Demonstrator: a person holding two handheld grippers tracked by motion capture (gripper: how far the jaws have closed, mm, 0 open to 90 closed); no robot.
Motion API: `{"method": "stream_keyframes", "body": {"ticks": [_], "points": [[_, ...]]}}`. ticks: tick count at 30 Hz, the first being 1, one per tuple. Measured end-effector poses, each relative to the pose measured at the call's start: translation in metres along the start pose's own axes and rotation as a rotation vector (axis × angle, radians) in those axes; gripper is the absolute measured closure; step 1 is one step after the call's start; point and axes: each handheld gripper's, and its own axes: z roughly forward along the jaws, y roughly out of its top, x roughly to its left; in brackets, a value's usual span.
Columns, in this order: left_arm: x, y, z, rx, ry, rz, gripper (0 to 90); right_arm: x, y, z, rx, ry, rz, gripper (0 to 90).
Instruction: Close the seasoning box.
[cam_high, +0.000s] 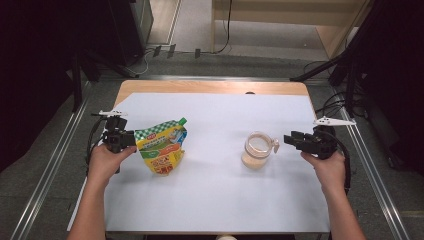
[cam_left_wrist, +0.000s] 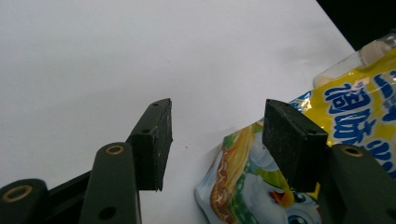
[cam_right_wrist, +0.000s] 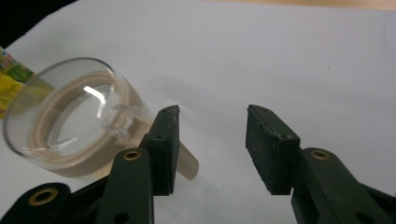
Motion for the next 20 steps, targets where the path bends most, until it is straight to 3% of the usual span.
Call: {"method": "stream_keyframes", "body": {"ticks": [4,6,10,12,14,18,20], "points": [[0.001,-0.002,0.003,0.015,0.017,0.009,43.0,-0.007,-0.008,0.005,-0.010,-0.024,-0.011,49.7],[0.002,-0.004,0.005,0.020,0.027,0.016,42.4,-0.010,-0.014,0.007,-0.017,-0.027,-0.042,49.4],[0.005,-0.008,0.010,0.015,0.090,0.009,41.9,-0.013,-0.017,0.010,-0.008,-0.059,-0.032,48.1],[0.007,-0.009,0.012,0.016,0.094,0.008,39.5,-0.013,-0.020,0.013,-0.030,-0.091,-0.053,47.2],[0.008,-0.010,0.013,0.018,0.108,0.025,39.6,-0.013,-0.022,0.015,-0.009,-0.099,-0.068,46.2],[0.012,-0.011,0.016,0.025,0.141,0.041,38.8,-0.015,-0.025,0.022,0.005,-0.087,-0.049,42.5],[0.014,-0.012,0.019,0.021,0.154,0.082,35.1,-0.017,-0.028,0.027,0.003,-0.088,-0.032,39.8]]}}
